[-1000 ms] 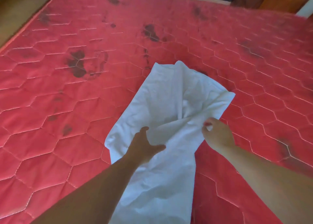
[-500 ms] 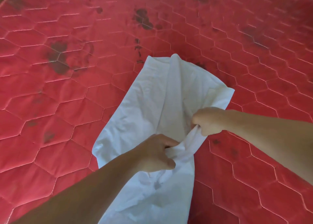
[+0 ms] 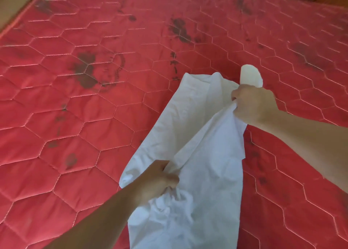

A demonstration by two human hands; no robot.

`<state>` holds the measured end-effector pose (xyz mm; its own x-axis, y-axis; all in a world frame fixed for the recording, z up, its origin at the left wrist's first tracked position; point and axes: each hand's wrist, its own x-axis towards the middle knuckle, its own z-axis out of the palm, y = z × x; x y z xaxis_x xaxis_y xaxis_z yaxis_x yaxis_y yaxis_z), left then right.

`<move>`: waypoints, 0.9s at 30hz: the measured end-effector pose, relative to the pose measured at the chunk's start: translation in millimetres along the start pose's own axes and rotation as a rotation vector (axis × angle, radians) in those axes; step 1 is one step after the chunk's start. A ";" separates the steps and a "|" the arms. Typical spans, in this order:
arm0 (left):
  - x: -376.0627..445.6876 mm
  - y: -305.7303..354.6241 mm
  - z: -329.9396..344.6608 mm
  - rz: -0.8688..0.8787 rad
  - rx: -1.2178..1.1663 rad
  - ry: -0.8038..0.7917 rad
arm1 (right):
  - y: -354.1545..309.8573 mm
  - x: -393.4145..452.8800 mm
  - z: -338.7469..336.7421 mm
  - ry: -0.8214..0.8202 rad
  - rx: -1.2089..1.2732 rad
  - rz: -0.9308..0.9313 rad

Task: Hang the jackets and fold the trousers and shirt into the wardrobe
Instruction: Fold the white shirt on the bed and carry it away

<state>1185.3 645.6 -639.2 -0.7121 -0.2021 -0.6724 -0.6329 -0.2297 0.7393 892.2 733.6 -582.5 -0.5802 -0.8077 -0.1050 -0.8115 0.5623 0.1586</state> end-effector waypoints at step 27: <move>39.4 -29.0 -84.0 0.087 0.461 0.578 | -83.5 50.9 102.5 -0.067 0.224 0.044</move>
<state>1201.2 564.3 -690.1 -0.5720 -0.6995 -0.4284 -0.7358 0.2066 0.6449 923.3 663.6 -701.8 -0.6129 -0.7720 -0.1684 -0.7759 0.6283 -0.0569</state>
